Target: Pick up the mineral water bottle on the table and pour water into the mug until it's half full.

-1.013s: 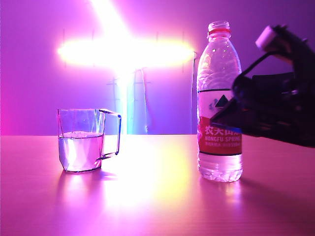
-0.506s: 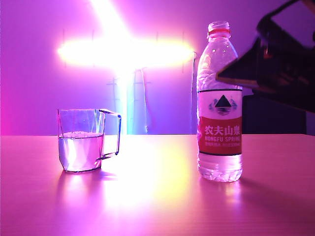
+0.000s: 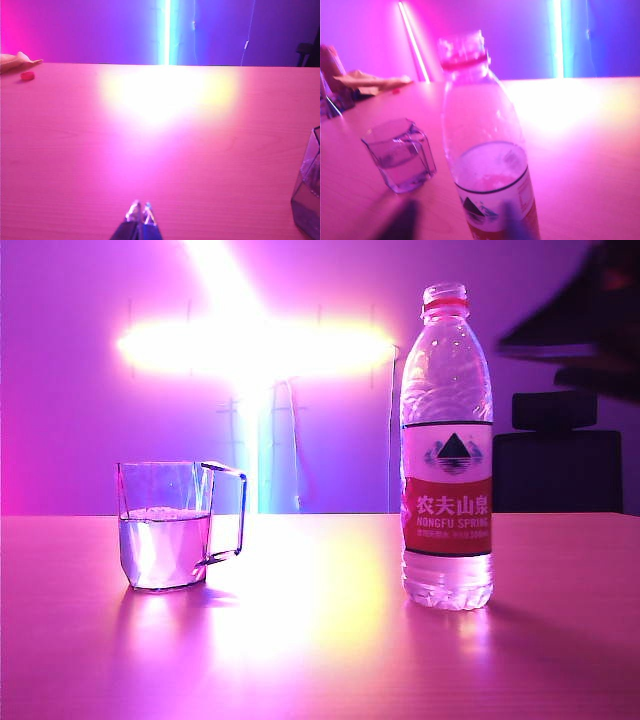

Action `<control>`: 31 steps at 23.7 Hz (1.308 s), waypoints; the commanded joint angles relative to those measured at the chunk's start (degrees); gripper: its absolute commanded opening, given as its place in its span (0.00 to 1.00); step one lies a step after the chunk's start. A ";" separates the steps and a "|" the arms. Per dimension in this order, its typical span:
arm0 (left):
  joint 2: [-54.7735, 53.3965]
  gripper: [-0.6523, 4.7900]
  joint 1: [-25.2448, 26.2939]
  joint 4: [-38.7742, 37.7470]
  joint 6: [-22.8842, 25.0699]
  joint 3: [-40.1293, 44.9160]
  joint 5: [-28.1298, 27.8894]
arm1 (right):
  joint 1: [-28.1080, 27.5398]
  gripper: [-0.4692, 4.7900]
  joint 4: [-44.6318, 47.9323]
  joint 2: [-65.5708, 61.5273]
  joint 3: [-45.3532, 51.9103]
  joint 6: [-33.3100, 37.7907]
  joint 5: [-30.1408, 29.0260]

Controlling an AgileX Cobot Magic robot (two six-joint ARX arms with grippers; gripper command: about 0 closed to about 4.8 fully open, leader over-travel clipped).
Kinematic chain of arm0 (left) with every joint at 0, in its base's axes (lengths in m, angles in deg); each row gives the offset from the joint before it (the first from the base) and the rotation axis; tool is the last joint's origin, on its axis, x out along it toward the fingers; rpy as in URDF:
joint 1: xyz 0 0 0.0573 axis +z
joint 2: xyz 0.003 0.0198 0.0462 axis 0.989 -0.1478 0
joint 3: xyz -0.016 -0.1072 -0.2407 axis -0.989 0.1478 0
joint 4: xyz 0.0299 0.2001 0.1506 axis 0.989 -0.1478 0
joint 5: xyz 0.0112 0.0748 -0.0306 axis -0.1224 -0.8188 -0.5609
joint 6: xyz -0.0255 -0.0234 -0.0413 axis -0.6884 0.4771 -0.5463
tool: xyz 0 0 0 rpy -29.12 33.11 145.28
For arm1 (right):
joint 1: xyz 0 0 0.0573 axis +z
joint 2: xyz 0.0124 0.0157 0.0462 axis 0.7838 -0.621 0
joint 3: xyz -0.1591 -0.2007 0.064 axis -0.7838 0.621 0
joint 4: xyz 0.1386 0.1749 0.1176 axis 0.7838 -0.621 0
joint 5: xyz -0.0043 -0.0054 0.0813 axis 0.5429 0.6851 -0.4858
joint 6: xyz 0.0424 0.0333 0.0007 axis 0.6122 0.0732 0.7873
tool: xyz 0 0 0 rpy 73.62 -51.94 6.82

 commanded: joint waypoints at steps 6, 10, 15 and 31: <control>-0.09 0.12 2.82 0.28 -0.15 -0.24 0.07 | -0.04 0.07 -29.03 28.98 0.00 -0.20 0.85; -0.09 0.12 2.82 0.26 -0.15 -0.24 0.24 | -0.74 0.08 -31.91 28.94 -1.40 0.02 2.69; -0.09 0.12 2.84 -0.13 -0.15 -0.24 0.17 | -0.94 0.08 -30.69 29.38 -1.51 -0.02 2.82; -0.09 0.12 2.86 -0.13 -0.15 -0.24 0.07 | -5.09 0.08 -30.67 30.05 -1.25 -5.01 1.09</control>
